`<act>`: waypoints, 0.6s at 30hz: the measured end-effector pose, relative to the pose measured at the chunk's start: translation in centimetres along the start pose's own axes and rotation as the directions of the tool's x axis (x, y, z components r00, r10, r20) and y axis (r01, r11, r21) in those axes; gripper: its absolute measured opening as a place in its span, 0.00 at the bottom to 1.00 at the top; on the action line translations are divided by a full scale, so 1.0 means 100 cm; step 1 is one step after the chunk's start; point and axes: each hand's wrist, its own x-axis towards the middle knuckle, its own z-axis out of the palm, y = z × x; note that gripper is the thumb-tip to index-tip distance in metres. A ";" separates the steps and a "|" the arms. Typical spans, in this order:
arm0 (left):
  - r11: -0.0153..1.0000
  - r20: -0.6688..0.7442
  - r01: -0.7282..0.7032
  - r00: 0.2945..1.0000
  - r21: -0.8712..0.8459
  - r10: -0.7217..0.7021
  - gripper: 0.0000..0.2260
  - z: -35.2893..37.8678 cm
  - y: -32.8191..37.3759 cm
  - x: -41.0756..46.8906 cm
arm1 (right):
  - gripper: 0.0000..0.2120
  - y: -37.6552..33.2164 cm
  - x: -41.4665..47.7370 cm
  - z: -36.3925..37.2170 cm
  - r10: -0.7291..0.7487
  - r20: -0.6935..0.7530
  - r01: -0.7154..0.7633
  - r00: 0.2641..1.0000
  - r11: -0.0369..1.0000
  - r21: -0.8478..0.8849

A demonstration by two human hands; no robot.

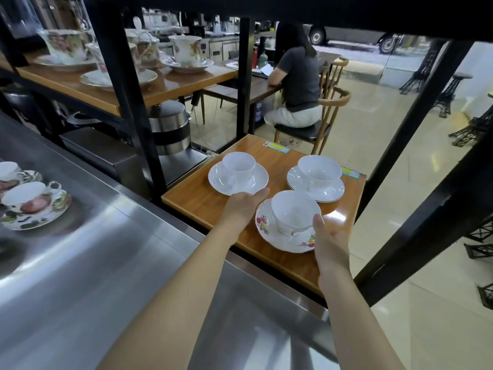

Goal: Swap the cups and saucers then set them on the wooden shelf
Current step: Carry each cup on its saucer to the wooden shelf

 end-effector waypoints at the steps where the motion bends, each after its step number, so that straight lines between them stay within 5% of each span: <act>1: 1.000 -0.030 0.005 1.000 0.019 -0.004 0.10 -0.002 -0.001 -0.004 | 0.27 0.002 0.000 0.000 -0.028 -0.029 0.028 0.999 1.000 -0.011; 7: 0.975 0.020 0.192 0.981 -0.109 -0.191 0.22 -0.004 -0.022 -0.025 | 0.19 0.010 0.004 -0.004 -0.023 -0.100 0.015 0.995 0.996 -0.082; 18: 0.973 0.046 0.172 0.985 -0.153 -0.167 0.21 -0.004 -0.021 -0.030 | 0.11 0.018 0.006 -0.006 -0.030 -0.089 0.011 0.996 0.980 -0.200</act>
